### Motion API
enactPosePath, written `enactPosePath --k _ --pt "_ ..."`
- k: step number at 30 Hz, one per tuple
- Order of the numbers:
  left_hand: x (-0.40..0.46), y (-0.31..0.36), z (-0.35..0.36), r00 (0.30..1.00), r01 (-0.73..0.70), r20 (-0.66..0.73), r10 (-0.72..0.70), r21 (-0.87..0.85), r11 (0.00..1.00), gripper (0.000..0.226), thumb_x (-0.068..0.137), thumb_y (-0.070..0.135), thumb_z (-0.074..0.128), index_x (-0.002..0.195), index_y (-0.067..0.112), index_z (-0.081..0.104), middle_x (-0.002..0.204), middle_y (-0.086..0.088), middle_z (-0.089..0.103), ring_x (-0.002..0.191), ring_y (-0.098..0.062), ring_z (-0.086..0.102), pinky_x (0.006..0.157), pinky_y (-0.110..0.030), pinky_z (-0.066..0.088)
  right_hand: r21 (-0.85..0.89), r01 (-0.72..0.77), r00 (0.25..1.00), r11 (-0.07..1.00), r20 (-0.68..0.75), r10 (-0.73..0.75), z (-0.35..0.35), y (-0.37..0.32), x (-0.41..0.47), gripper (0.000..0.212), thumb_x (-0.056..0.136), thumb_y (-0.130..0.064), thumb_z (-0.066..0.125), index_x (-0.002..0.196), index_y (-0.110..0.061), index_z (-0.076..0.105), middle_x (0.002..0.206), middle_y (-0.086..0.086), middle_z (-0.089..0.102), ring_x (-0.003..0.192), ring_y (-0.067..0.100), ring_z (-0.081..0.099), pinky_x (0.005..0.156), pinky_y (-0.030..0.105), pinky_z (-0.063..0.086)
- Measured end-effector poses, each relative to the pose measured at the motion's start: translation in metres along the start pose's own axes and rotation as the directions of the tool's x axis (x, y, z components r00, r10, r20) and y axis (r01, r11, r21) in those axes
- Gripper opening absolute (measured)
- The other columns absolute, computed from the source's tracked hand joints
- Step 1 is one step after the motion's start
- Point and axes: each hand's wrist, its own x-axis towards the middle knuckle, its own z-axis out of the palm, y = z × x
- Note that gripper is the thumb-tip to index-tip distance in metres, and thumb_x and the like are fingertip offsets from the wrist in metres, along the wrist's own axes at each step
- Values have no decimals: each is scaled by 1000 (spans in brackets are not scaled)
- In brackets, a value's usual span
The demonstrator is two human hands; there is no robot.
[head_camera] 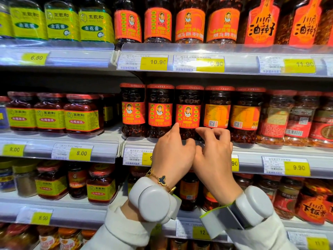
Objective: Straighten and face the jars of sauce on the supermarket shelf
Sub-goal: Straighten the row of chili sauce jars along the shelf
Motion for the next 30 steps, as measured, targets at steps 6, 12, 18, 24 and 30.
enactPosePath --k 6,12,18,24,30 --pt "-3 0 -2 999 -30 -42 32 34 999 56 87 28 47 140 20 33 143 0 39 125 -20 42 98 -29 33 51 36 999 998 -31 -34 -5 8 2 38 70 2 54 106 -5 63 81 -11 39 102 31 48 86 43 43" --pt "-10 11 11 966 -238 -92 240 36 971 45 85 19 50 129 21 47 128 6 51 101 -20 55 88 -29 40 13 -7 993 1000 -114 8 -22 36 4 31 71 -7 45 97 -8 62 89 7 64 91 28 46 79 35 36" --pt "-2 27 42 967 -248 -29 252 103 963 55 86 17 48 140 17 36 142 -1 44 125 -20 44 97 -28 33 -82 6 999 997 -53 -11 -39 58 11 39 76 0 53 114 -2 59 106 15 64 98 33 47 86 30 31" --pt "-6 29 58 976 -192 -70 205 161 968 61 87 20 48 144 15 26 145 -3 41 125 -23 44 93 -32 37 -71 -8 993 997 121 16 -41 58 10 53 79 -6 51 132 -7 45 97 12 62 93 21 37 82 34 38" --pt "-9 33 61 979 -155 -102 179 212 965 58 88 19 45 143 16 29 136 -3 50 116 -24 49 85 -32 37 -43 -40 966 998 254 50 -43 59 13 58 84 -9 42 140 -12 30 89 9 56 93 18 29 86 37 37"
